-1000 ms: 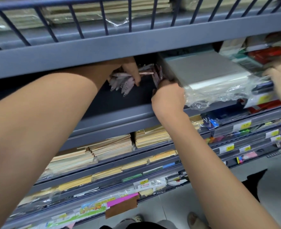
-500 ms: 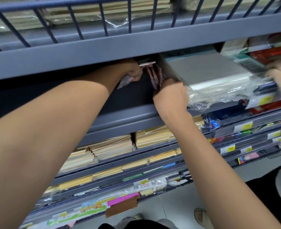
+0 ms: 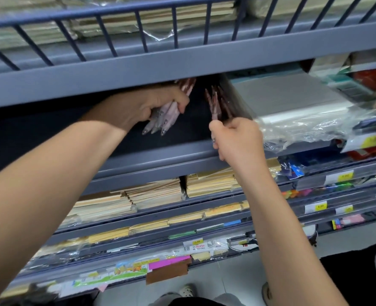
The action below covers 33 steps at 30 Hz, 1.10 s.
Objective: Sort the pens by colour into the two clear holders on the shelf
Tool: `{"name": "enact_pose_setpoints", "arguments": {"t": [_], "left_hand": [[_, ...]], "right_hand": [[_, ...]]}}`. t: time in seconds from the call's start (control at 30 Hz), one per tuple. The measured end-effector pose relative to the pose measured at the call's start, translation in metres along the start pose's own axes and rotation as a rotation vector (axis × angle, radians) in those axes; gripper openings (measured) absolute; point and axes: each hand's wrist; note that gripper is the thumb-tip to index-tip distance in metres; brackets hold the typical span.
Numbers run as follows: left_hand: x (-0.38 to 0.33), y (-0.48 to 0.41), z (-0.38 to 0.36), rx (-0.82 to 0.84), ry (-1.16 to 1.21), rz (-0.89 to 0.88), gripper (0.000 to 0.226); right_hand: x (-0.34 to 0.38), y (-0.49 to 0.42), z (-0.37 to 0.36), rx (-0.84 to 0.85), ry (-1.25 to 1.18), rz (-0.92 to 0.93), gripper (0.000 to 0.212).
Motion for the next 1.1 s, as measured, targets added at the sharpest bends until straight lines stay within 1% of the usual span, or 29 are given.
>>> {"name": "enact_pose_setpoints", "arguments": {"t": [0.03, 0.07, 0.13, 0.2, 0.27, 0.33, 0.47, 0.5, 0.53, 0.6, 0.67, 0.77, 0.87, 0.9, 0.97, 1.1], "left_hand": [[0.005, 0.010, -0.002, 0.024, 0.051, -0.005, 0.021], [0.014, 0.020, -0.005, 0.043, 0.078, -0.005, 0.016], [0.028, 0.038, -0.008, 0.050, 0.170, -0.006, 0.019], [0.044, 0.058, -0.010, 0.067, 0.261, 0.007, 0.019], [0.064, 0.080, -0.014, 0.098, 0.381, 0.049, 0.025], [0.086, 0.100, -0.022, 0.082, 0.529, 0.067, 0.033], [0.137, 0.142, -0.050, 0.041, 0.750, 0.072, 0.045], [0.151, 0.154, -0.059, 0.018, 0.797, 0.066, 0.046], [0.165, 0.165, -0.066, -0.014, 0.856, 0.048, 0.042], [0.193, 0.186, -0.079, -0.069, 1.009, 0.001, 0.029], [0.220, 0.205, -0.088, -0.100, 1.164, -0.035, 0.028], [0.263, 0.232, -0.093, -0.253, 1.303, 0.007, 0.038], [0.302, 0.258, -0.090, -0.436, 1.409, 0.109, 0.066], [0.315, 0.266, -0.089, -0.475, 1.418, 0.138, 0.070], [0.336, 0.281, -0.082, -0.507, 1.435, 0.182, 0.065], [0.379, 0.302, -0.060, -0.600, 1.591, 0.126, 0.070]], "right_hand": [[0.000, 0.007, 0.004, 0.028, -0.074, -0.015, 0.027], [-0.001, 0.013, 0.009, 0.054, -0.140, -0.029, 0.021], [-0.003, 0.026, 0.022, 0.102, -0.243, -0.036, 0.013], [-0.004, 0.039, 0.036, 0.142, -0.334, -0.016, 0.014], [-0.007, 0.052, 0.048, 0.189, -0.417, 0.025, 0.014], [-0.011, 0.067, 0.055, 0.254, -0.480, 0.064, 0.011], [-0.020, 0.101, 0.058, 0.419, -0.571, 0.103, 0.010], [-0.022, 0.111, 0.056, 0.462, -0.586, 0.096, 0.012], [-0.024, 0.120, 0.053, 0.501, -0.598, 0.084, 0.015], [-0.030, 0.136, 0.043, 0.568, -0.616, 0.058, 0.019], [-0.036, 0.150, 0.029, 0.655, -0.621, 0.036, 0.015], [-0.037, 0.168, 0.005, 0.777, -0.608, 0.002, 0.013], [-0.029, 0.183, -0.025, 0.899, -0.577, -0.002, 0.009], [-0.025, 0.188, -0.037, 0.936, -0.569, 0.016, 0.006], [-0.013, 0.198, -0.061, 1.000, -0.566, 0.047, 0.010], [0.018, 0.224, -0.114, 1.117, -0.557, 0.085, 0.015]]}}
Point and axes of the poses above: each hand's wrist, its own y-axis away from the middle knuckle, its own z-axis out of the back of the hand, x = y × z, and after that the axes turned 13 degrees about z, right-handed
